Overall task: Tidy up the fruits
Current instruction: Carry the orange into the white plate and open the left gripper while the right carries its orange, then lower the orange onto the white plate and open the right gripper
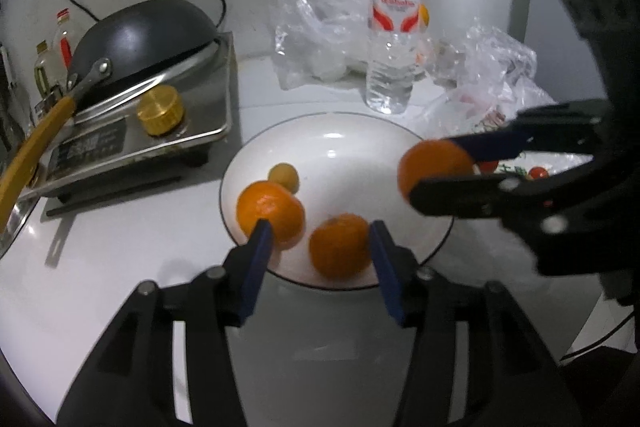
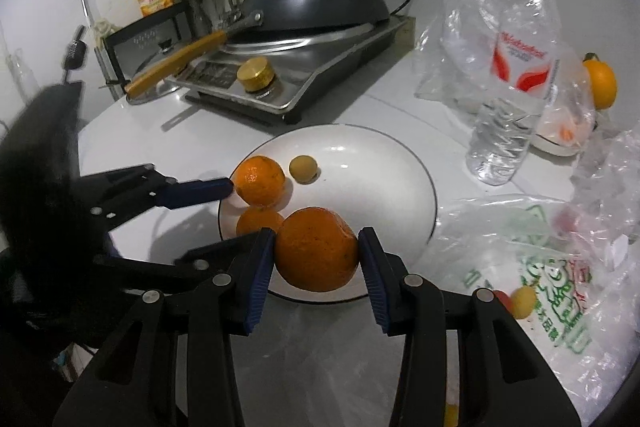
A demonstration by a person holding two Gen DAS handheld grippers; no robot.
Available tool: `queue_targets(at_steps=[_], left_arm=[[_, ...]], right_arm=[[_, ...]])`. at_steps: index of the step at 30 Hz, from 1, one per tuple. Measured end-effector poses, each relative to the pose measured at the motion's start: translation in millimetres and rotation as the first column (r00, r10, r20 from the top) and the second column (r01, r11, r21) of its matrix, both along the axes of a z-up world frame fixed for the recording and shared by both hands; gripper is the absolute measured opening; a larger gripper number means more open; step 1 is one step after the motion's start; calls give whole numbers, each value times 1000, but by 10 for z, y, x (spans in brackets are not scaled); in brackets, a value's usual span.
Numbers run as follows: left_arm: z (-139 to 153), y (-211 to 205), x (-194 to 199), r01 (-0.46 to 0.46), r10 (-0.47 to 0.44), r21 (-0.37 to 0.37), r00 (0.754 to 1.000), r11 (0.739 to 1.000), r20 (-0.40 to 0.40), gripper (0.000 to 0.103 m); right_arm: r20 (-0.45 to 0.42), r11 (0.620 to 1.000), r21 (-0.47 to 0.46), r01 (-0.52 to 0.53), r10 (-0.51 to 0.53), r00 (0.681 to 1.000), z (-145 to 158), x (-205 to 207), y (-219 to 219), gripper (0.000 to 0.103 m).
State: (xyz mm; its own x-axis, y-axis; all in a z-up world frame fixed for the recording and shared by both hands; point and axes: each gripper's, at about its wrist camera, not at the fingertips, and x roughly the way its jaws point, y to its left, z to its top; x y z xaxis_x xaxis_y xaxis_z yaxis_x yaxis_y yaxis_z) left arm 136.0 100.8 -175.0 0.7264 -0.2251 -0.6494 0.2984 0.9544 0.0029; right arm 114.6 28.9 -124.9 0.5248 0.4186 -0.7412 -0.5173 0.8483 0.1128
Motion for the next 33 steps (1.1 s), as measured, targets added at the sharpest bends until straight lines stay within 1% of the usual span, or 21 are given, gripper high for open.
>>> queue_targets(at_steps=[6, 9, 10, 12, 14, 20, 24, 28, 33], left_arm=[[35, 177, -103, -42, 42, -58, 999, 997, 11, 51], [51, 272, -94, -65, 66, -103, 998, 993, 3, 51], [69, 287, -102, -67, 69, -105, 998, 992, 12, 51], [113, 302, -129, -69, 73, -96, 996, 993, 43, 51], [129, 309, -137, -62, 66, -88, 996, 994, 51, 51], [121, 289, -132, -70, 73, -57, 996, 996, 43, 51], [114, 270, -166, -75, 77, -42, 996, 996, 35, 51], [139, 225, -202, -75, 76, -27, 996, 997, 35, 51], [234, 128, -251, -62, 65, -62, 997, 996, 39, 52]], right_arm=[[-45, 1000, -26, -1, 0, 999, -153, 85, 111, 45], [-64, 1000, -20, 5, -6, 998, -211, 106, 108, 45], [-69, 1000, -15, 13, -14, 998, -226, 110, 98, 45], [-83, 1000, 4, 26, -26, 996, -242, 112, 71, 45], [-98, 999, 15, 37, -35, 995, -255, 110, 48, 45], [-113, 998, 32, 52, -48, 992, -277, 102, 7, 46], [-109, 998, 32, 57, -54, 993, -275, 79, -17, 46], [-87, 998, 28, 57, -54, 995, -227, 40, -43, 46], [-62, 998, 24, 62, -60, 996, -148, -55, -159, 47]])
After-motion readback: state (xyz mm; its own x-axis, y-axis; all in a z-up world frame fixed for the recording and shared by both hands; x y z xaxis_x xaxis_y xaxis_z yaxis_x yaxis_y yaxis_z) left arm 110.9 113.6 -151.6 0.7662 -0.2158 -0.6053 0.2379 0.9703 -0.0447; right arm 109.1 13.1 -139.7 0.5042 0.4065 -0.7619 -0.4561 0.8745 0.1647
